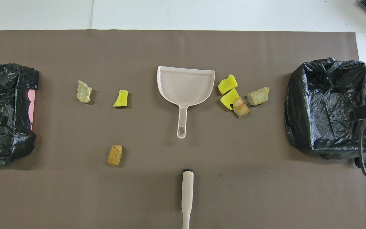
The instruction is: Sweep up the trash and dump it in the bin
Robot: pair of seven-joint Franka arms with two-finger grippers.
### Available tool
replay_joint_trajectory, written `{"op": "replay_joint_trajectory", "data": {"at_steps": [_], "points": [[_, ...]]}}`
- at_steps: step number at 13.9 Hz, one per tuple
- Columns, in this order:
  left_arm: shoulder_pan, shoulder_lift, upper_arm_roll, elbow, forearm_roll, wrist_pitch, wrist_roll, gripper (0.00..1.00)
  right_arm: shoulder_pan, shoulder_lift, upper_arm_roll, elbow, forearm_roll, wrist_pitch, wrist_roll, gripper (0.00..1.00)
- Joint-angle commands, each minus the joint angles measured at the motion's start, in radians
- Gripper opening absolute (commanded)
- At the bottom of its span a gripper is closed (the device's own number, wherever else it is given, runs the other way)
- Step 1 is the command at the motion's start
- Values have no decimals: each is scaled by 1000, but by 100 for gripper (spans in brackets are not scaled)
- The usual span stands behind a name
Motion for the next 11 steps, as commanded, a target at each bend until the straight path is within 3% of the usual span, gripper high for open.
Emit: {"op": "replay_joint_trajectory", "data": {"at_steps": [1,11], "points": [[-5,-15,4,-15,-1,-6,2,100,3,7,5,10,-2,7,20,100],[9,-17,11,-13,-3,-18,-8,100,8,1,13,8,1,-16,10,100]]}}
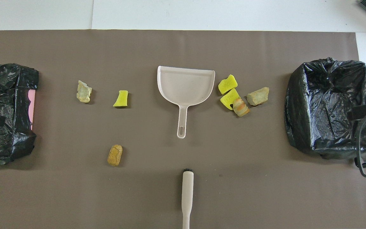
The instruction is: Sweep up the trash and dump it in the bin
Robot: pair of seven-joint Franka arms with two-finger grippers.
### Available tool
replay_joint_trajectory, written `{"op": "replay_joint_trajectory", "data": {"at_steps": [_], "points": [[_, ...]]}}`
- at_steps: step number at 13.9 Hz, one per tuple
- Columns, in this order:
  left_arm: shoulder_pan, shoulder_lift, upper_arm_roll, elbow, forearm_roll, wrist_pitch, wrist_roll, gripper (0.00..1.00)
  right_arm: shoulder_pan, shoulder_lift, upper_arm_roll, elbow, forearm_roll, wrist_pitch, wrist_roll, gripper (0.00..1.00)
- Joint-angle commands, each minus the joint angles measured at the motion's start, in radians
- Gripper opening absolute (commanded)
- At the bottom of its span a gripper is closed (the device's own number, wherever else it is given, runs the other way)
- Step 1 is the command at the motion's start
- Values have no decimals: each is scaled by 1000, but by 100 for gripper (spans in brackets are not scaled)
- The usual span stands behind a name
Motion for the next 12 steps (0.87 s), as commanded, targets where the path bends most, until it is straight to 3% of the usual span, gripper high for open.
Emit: {"op": "replay_joint_trajectory", "data": {"at_steps": [1,12], "points": [[9,-16,3,-13,-1,-18,-7,100,1,0,15,8,1,-18,4,100],[-3,-41,1,-54,-3,-5,-4,100,1,-7,15,-13,4,2,8,100]]}}
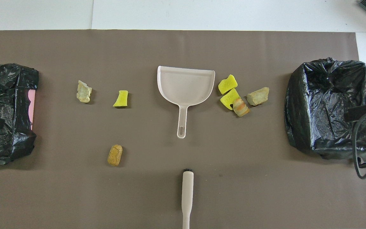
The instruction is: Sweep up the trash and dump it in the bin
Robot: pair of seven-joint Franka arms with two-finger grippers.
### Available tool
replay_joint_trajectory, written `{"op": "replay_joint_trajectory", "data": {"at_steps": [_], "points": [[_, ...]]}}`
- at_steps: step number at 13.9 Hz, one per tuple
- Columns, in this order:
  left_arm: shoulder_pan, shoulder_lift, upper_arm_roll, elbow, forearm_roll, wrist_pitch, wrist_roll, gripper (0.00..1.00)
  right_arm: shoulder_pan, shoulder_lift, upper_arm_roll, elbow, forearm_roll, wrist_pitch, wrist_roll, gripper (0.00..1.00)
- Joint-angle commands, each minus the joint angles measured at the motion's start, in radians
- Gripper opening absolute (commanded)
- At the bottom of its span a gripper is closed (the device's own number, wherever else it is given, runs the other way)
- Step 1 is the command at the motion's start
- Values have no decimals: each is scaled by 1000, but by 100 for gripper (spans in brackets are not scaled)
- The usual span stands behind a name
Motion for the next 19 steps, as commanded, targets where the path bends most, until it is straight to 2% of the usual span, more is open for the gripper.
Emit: {"op": "replay_joint_trajectory", "data": {"at_steps": [1,7,10,13,16,19], "points": [[-6,-37,-1,-48,-3,6,-2,100,-1,-9,3,-14,4,8,6,100],[-31,-77,-10,-117,-3,58,-5,100,1,-21,3,-35,4,11,12,100],[-80,-121,-12,-188,-3,72,-11,100,1,-32,3,-47,4,5,15,100],[-169,-199,-18,-310,-3,121,-26,100,22,-20,14,-46,2,18,38,100],[-297,-239,-19,-412,-4,160,-141,100,22,2,21,-44,2,43,63,100],[-422,-288,-23,-536,-6,236,-304,100,24,91,30,6,2,40,79,100]]}}
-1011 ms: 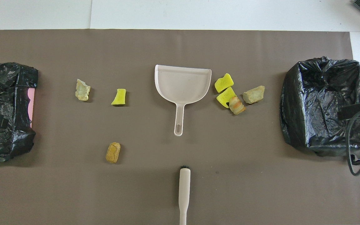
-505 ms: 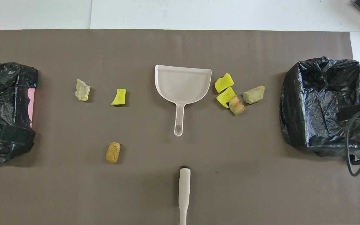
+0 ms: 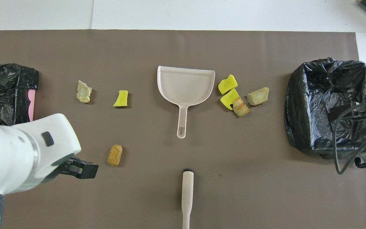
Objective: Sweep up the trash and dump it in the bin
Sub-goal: 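Reach the right gripper to the dustpan handle and grasp it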
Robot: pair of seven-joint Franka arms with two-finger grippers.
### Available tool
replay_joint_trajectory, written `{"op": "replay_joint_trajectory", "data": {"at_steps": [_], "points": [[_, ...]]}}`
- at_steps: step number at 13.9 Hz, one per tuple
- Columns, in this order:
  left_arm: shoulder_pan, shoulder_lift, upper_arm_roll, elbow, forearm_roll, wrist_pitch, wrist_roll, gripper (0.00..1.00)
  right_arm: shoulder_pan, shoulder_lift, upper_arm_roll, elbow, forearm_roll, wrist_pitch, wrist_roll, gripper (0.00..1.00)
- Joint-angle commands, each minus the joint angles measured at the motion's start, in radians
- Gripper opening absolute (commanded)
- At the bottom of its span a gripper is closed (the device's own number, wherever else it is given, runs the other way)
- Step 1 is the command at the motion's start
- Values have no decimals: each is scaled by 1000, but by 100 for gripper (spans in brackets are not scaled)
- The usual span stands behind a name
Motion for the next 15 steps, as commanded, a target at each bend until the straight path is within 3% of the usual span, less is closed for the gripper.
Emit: {"op": "replay_joint_trajectory", "data": {"at_steps": [1,4,8,12,15], "points": [[-118,-75,16,-156,-1,86,-112,100,-3,108,29,65,-6,13,61,100],[-269,-80,16,-261,-23,195,-318,100,-5,259,52,187,0,58,132,100],[-376,-92,14,-355,-52,273,-404,100,47,426,149,209,15,243,374,100],[-491,-83,14,-461,-52,415,-519,100,133,511,157,231,20,326,438,100],[-612,3,14,-508,-52,540,-626,100,185,563,157,231,61,375,485,100]]}}
